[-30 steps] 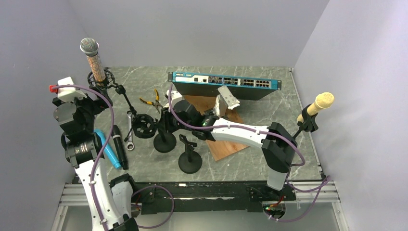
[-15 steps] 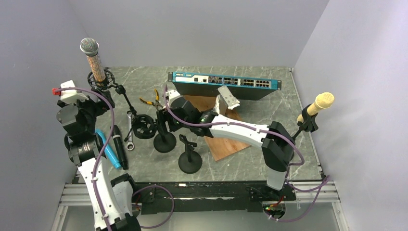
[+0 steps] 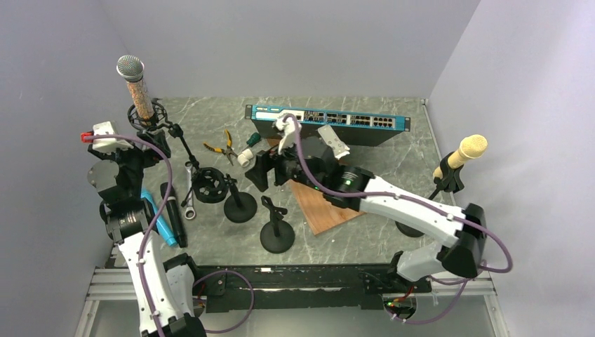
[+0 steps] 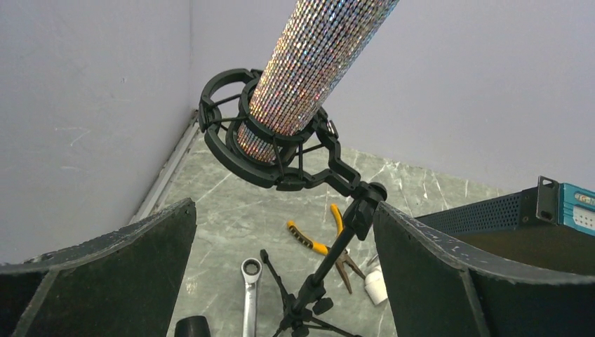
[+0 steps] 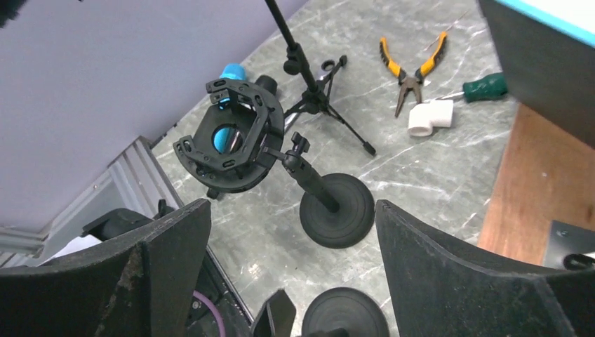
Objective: Remove the microphone from the stand
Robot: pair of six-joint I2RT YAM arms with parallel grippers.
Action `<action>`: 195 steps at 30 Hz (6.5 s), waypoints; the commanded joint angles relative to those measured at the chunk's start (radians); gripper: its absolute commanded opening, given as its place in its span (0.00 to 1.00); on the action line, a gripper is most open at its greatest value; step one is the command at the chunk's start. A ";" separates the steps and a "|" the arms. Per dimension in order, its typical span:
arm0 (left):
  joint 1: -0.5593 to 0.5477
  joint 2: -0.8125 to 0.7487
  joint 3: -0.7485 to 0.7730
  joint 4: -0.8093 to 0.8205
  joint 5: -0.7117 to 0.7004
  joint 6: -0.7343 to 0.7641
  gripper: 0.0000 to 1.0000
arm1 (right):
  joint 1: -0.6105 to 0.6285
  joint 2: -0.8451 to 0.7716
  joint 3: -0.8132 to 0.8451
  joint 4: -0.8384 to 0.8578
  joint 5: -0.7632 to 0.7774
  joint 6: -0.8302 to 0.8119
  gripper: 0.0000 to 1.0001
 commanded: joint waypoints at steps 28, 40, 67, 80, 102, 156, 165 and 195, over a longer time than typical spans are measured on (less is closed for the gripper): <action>-0.043 0.396 0.364 0.187 0.279 0.157 0.97 | -0.090 0.049 0.032 0.227 -0.136 -0.066 1.00; -0.073 0.444 0.363 0.223 0.267 0.201 0.87 | -0.091 0.222 0.230 0.191 -0.166 -0.088 1.00; -0.114 0.466 0.432 0.104 0.396 0.170 0.21 | -0.090 0.372 0.370 0.147 -0.222 -0.091 1.00; -0.146 0.454 0.389 0.117 0.393 0.145 0.05 | -0.068 0.540 0.547 0.223 -0.233 -0.112 0.92; -0.147 0.449 0.370 0.152 0.402 0.111 0.00 | -0.021 0.696 0.745 0.220 -0.098 -0.180 0.89; -0.397 0.527 0.810 -0.391 -0.216 0.153 0.00 | 0.008 0.887 0.930 0.040 0.109 -0.428 0.00; -0.485 0.537 0.818 -0.397 -0.423 0.124 0.00 | 0.017 0.907 0.950 0.023 0.126 -0.469 0.00; -0.237 0.654 0.898 -0.442 0.399 0.302 0.00 | 0.019 0.865 0.802 0.117 0.033 -0.657 0.00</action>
